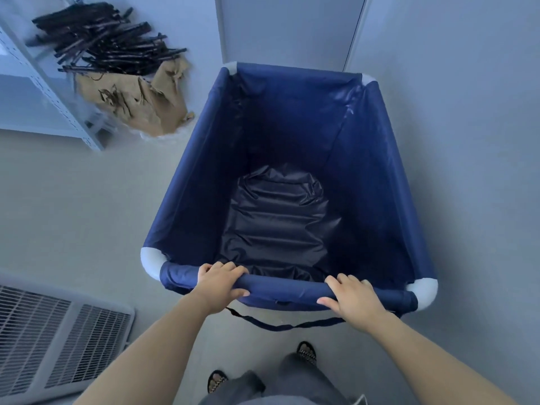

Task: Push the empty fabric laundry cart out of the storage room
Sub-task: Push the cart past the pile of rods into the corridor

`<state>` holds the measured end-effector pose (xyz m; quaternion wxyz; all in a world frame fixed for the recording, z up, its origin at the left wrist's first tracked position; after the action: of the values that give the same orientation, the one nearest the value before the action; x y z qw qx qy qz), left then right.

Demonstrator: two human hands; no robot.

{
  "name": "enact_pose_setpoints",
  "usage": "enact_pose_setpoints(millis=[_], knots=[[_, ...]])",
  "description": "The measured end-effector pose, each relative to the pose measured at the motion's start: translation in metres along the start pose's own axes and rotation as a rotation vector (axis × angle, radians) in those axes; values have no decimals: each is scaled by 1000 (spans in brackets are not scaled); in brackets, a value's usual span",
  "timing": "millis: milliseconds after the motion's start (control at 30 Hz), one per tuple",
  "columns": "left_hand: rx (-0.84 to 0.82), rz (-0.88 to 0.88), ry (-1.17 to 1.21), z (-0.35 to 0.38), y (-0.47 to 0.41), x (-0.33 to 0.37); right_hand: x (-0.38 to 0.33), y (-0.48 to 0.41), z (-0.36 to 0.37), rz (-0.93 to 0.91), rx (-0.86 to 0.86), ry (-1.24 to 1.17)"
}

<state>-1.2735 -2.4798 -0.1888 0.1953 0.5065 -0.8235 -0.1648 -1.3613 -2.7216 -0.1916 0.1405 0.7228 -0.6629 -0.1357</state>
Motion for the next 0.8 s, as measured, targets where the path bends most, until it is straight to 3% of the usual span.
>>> enact_pose_setpoints(millis=[800], knots=[[28,174,-156,-20,-26,-25,-37,7,0,226,-25,-135]])
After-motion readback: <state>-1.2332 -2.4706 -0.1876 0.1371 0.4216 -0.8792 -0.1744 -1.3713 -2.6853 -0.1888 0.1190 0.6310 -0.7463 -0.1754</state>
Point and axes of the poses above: each hand's wrist, its own y-axis away from the middle knuckle, its own z-axis out of the palm, x = y × z, the point moved 10 cm from there along -y, towards the middle knuckle, and after that the axes turned 4 degrees about -z, right-handed, at the moved point
